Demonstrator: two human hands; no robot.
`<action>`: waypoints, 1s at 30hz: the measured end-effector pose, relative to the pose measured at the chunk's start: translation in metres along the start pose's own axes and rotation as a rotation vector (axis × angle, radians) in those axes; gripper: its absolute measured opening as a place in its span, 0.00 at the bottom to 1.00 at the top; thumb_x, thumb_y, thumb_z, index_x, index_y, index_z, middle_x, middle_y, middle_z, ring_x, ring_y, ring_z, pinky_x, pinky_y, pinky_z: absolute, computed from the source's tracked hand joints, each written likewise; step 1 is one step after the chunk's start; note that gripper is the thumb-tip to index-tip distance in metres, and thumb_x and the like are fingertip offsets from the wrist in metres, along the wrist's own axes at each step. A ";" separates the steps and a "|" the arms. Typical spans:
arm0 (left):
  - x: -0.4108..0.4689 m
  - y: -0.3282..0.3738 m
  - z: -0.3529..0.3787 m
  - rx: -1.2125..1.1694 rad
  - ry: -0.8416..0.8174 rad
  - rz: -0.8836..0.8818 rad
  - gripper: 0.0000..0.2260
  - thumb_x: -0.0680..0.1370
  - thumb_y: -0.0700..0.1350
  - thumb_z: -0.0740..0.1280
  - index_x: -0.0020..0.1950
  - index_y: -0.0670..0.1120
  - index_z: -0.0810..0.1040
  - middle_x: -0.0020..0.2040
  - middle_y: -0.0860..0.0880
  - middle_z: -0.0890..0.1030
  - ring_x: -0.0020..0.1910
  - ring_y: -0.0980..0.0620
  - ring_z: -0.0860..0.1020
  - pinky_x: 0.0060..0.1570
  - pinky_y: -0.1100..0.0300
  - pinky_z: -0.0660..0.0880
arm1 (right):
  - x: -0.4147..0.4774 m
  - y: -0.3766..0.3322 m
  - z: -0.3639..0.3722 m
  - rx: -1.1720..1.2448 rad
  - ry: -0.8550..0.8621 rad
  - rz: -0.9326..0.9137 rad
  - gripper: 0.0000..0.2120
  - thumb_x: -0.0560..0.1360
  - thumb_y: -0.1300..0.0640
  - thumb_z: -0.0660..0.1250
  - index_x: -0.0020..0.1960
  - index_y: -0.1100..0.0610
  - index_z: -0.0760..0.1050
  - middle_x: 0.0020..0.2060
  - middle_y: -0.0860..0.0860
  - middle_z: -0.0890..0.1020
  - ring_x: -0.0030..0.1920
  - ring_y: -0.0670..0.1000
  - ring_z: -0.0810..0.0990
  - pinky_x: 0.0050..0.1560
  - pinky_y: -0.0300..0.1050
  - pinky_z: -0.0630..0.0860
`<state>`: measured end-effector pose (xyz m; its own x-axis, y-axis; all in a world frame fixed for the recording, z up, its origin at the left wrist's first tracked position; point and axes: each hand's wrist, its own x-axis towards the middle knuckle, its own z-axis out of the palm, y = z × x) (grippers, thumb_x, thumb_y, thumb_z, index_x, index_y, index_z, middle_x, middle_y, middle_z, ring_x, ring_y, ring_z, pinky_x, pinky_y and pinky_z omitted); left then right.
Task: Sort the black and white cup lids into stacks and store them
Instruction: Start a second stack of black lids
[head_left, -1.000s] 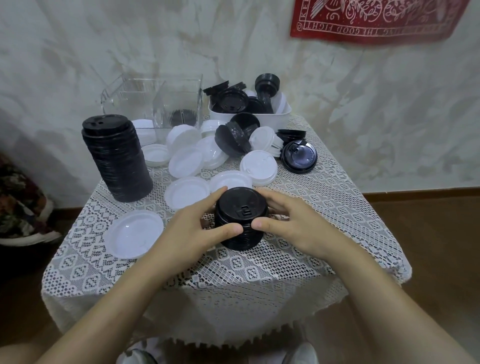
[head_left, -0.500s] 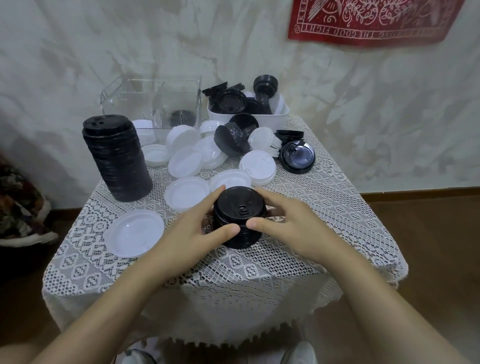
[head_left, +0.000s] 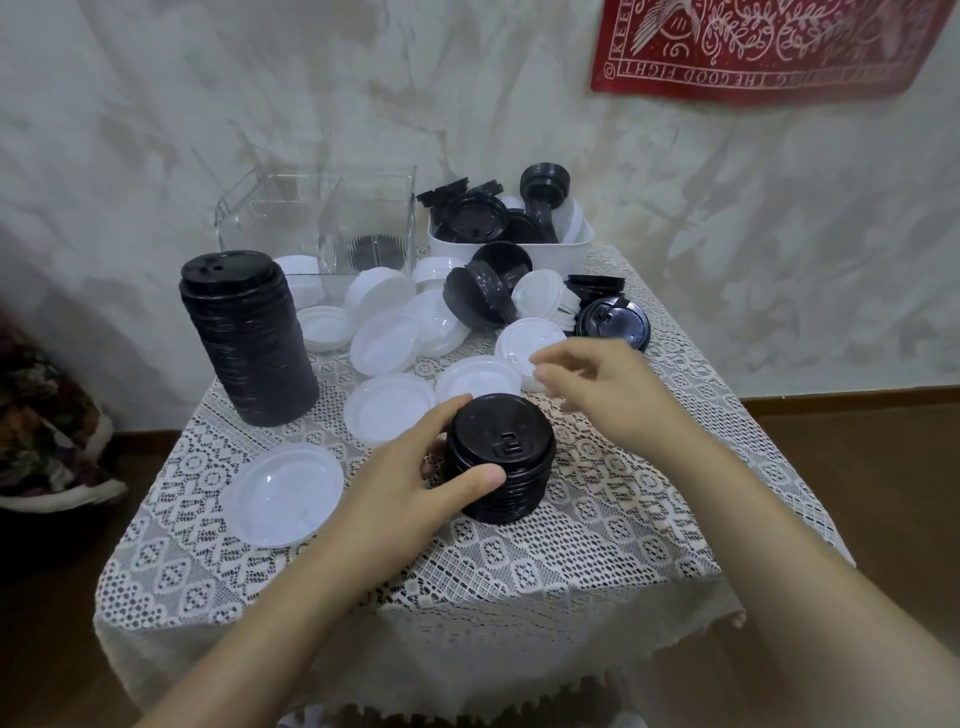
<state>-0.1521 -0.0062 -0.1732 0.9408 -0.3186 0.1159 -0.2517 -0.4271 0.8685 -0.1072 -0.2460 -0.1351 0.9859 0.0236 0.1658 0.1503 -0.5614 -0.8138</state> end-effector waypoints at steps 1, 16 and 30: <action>0.001 -0.001 0.000 0.000 0.005 -0.002 0.28 0.70 0.68 0.72 0.68 0.77 0.67 0.59 0.75 0.78 0.63 0.69 0.77 0.62 0.59 0.74 | 0.011 -0.001 0.002 -0.054 0.052 -0.018 0.10 0.77 0.46 0.71 0.56 0.46 0.84 0.46 0.43 0.86 0.50 0.48 0.84 0.59 0.57 0.80; 0.006 -0.001 -0.004 -0.020 -0.029 -0.003 0.26 0.71 0.64 0.75 0.63 0.82 0.67 0.59 0.75 0.78 0.61 0.70 0.77 0.60 0.62 0.73 | 0.111 -0.022 0.038 -0.782 0.047 -0.136 0.24 0.77 0.44 0.71 0.65 0.57 0.71 0.55 0.55 0.81 0.63 0.61 0.72 0.49 0.51 0.66; 0.007 -0.002 -0.010 -0.029 0.080 0.036 0.36 0.68 0.73 0.72 0.75 0.67 0.69 0.66 0.66 0.77 0.54 0.63 0.80 0.55 0.58 0.78 | 0.008 -0.030 -0.010 -0.206 -0.020 -0.142 0.21 0.73 0.42 0.71 0.66 0.41 0.78 0.56 0.39 0.84 0.62 0.42 0.79 0.64 0.51 0.76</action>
<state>-0.1425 0.0005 -0.1696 0.9467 -0.2640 0.1846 -0.2802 -0.3918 0.8764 -0.1045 -0.2371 -0.1040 0.9575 0.1292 0.2580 0.2712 -0.7082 -0.6519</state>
